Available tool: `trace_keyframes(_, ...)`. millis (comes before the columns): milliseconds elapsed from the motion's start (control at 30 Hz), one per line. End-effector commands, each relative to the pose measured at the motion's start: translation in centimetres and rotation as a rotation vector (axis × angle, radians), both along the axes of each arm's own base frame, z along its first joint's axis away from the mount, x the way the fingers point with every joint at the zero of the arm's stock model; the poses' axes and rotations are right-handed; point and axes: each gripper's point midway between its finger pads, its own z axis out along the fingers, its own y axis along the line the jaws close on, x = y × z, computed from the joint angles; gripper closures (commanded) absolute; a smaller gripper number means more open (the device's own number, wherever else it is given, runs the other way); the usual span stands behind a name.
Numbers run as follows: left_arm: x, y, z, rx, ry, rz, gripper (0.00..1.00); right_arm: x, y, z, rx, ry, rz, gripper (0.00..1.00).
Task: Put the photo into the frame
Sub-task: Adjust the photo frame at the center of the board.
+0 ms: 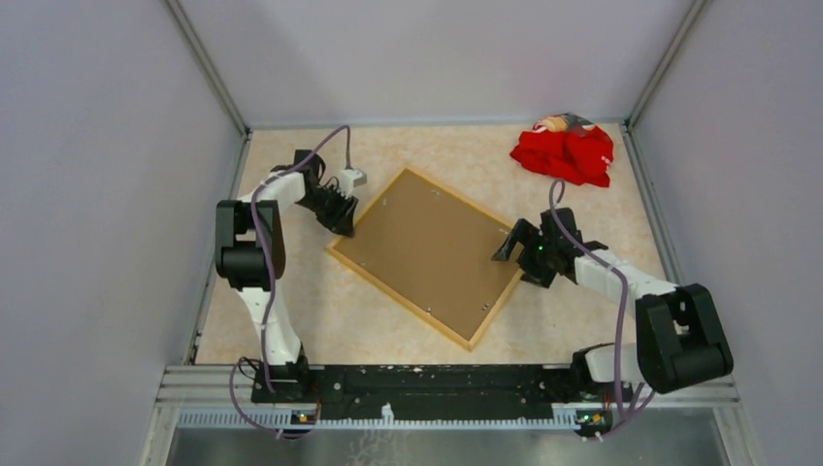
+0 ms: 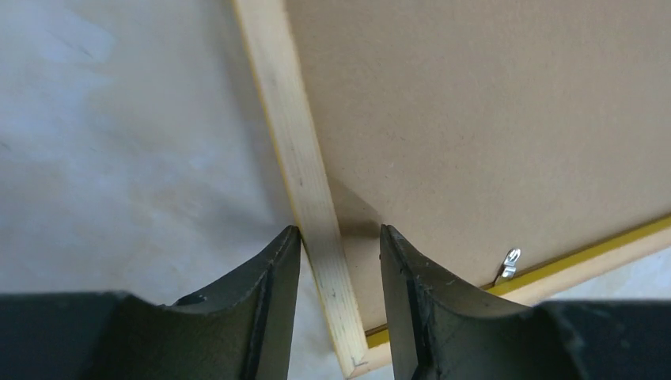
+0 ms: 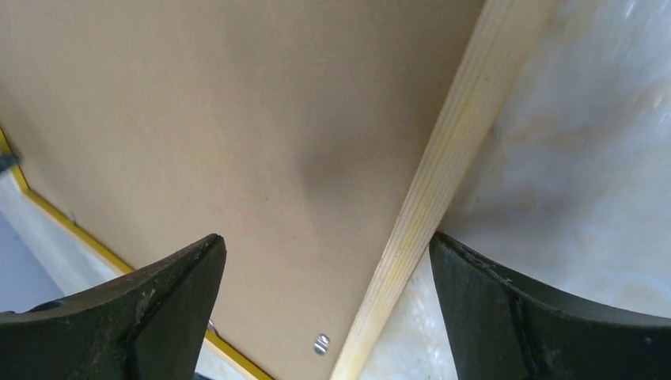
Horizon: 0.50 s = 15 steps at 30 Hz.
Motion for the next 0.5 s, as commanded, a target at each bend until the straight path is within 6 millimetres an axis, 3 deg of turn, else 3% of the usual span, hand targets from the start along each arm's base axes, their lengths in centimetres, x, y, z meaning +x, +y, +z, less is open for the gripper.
trace_keyframes(0,-6.2,-2.0,0.5,-0.025,0.056,-0.160,0.52,6.8,1.4,4.5,0.054,-0.186,0.046,0.01)
trace_keyframes(267,-14.3,-3.8,2.5,-0.128,0.150,-0.342,0.50,11.5,0.8,3.3,-0.013,-0.149,0.067,0.01)
trace_keyframes(367,-15.6,-4.0,3.1,-0.160,0.180,-0.370,0.48,12.3,-0.2,3.4,-0.075,-0.139,0.049,0.01)
trace_keyframes(467,-15.5,-4.1,3.8,-0.191,0.183,-0.366,0.46,12.8,-1.8,4.7,-0.169,-0.150,0.007,0.01)
